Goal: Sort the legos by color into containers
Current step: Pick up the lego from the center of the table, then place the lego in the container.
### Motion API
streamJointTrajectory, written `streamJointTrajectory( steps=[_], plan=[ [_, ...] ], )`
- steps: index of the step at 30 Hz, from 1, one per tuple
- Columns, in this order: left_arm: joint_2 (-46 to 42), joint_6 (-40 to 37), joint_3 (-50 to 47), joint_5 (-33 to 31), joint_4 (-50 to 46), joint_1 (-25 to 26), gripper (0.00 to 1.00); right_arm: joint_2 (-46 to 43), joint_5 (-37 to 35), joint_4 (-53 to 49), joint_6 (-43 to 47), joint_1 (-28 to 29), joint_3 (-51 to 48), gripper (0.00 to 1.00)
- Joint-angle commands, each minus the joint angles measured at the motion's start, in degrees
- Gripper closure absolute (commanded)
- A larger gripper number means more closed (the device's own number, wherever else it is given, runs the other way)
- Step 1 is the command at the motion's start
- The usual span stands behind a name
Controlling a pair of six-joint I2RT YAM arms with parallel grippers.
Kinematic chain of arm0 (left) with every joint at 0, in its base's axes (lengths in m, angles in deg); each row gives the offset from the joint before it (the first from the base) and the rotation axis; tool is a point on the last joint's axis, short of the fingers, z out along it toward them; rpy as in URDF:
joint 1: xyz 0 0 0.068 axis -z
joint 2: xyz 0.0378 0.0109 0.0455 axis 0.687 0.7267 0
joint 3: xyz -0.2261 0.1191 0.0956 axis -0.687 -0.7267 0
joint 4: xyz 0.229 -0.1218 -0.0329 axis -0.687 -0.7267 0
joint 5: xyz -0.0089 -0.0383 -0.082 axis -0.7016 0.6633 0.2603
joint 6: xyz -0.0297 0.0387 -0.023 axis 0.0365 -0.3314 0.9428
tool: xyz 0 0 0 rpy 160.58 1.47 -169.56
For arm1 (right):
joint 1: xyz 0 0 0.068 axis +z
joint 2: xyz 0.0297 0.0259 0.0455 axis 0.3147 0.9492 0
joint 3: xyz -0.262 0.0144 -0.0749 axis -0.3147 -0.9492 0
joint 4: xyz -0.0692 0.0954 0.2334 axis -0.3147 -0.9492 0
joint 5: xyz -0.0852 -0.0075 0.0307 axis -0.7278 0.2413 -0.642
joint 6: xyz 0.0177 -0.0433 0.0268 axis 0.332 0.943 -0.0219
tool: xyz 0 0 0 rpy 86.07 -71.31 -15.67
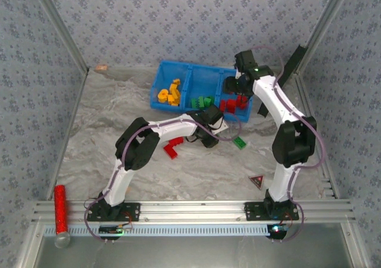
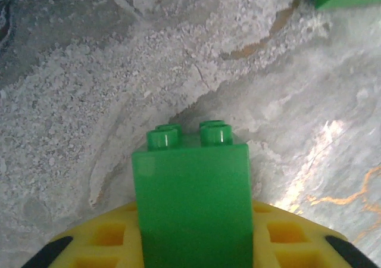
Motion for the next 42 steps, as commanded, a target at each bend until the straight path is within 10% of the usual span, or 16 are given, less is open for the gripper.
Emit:
streamJointTrajectory(
  steps=[1, 19, 26, 42],
  plan=[
    [0.55, -0.72, 1.86, 1.98, -1.31, -0.30, 0.78, -5.01, 0.79, -2.57, 0.36, -1.20, -3.60, 0.30],
    [-6.33, 6.26, 18.37, 6.88, -11.49, -11.13, 0.88, -31.79, 8.67, 5.37, -2.40, -4.19, -36.36, 0.30],
    [4.74, 11.68, 34.56, 4.05, -17.26, -14.50, 0.88, -38.43, 7.13, 10.65, 2.27, 12.17, -42.65, 0.13],
    [23.28, 19.11, 57.34, 3.69, -25.26, -15.73, 0.88, -28.34, 5.12, 13.49, 11.88, 37.85, -38.54, 0.23]
  ],
)
